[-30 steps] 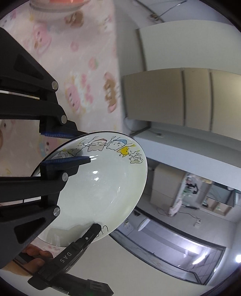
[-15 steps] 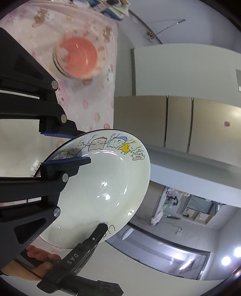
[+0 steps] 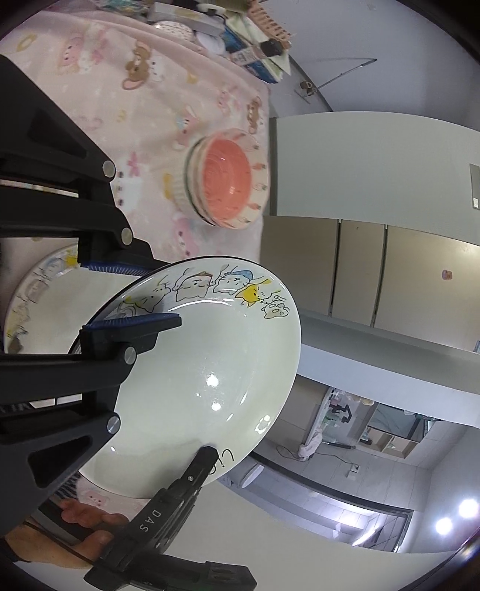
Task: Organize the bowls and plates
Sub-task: 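Carry the held plate over the stacked Life plates with the left gripper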
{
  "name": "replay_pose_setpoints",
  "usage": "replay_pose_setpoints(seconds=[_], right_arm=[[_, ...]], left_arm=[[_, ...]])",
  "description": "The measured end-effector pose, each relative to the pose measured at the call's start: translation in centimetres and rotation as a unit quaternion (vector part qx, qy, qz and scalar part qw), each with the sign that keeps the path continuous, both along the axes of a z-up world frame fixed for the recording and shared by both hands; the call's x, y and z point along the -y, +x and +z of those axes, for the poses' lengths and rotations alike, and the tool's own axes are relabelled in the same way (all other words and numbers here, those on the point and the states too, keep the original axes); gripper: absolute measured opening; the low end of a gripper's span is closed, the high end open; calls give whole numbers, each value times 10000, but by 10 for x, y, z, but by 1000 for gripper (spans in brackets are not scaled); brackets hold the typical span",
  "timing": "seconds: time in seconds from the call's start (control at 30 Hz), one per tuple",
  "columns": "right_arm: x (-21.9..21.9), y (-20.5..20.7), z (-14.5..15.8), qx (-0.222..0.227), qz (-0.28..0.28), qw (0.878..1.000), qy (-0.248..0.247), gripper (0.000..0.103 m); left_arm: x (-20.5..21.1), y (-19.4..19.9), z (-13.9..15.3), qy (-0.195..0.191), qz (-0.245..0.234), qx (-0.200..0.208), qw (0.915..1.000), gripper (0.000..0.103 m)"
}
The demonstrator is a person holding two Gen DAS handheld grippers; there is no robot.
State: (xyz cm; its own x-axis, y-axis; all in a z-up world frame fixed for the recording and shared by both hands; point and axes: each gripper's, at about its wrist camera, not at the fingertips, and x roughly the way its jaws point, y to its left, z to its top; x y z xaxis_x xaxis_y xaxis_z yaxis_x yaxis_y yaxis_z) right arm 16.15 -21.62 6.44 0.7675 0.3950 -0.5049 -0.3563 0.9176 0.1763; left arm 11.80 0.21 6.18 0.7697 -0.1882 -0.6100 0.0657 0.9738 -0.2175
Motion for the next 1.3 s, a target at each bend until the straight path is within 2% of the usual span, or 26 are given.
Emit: replay_pose_setpoints(seconds=[0.3, 0.43, 0.6, 1.3], right_arm=[[-9, -16, -24, -210, 144, 9996, -127, 16], [-16, -16, -44, -362, 259, 9988, -182, 16], [-28, -12, -58, -572, 428, 9968, -371, 16], [-32, 8, -89, -1517, 687, 9853, -366, 19]], left_arm=[[-4, -16, -28, 65, 25, -108, 9999, 21], [-8, -20, -47, 221, 21, -218, 9995, 21], [-18, -22, -70, 135, 112, -368, 9992, 22], [-16, -23, -88, 391, 242, -500, 9977, 22]])
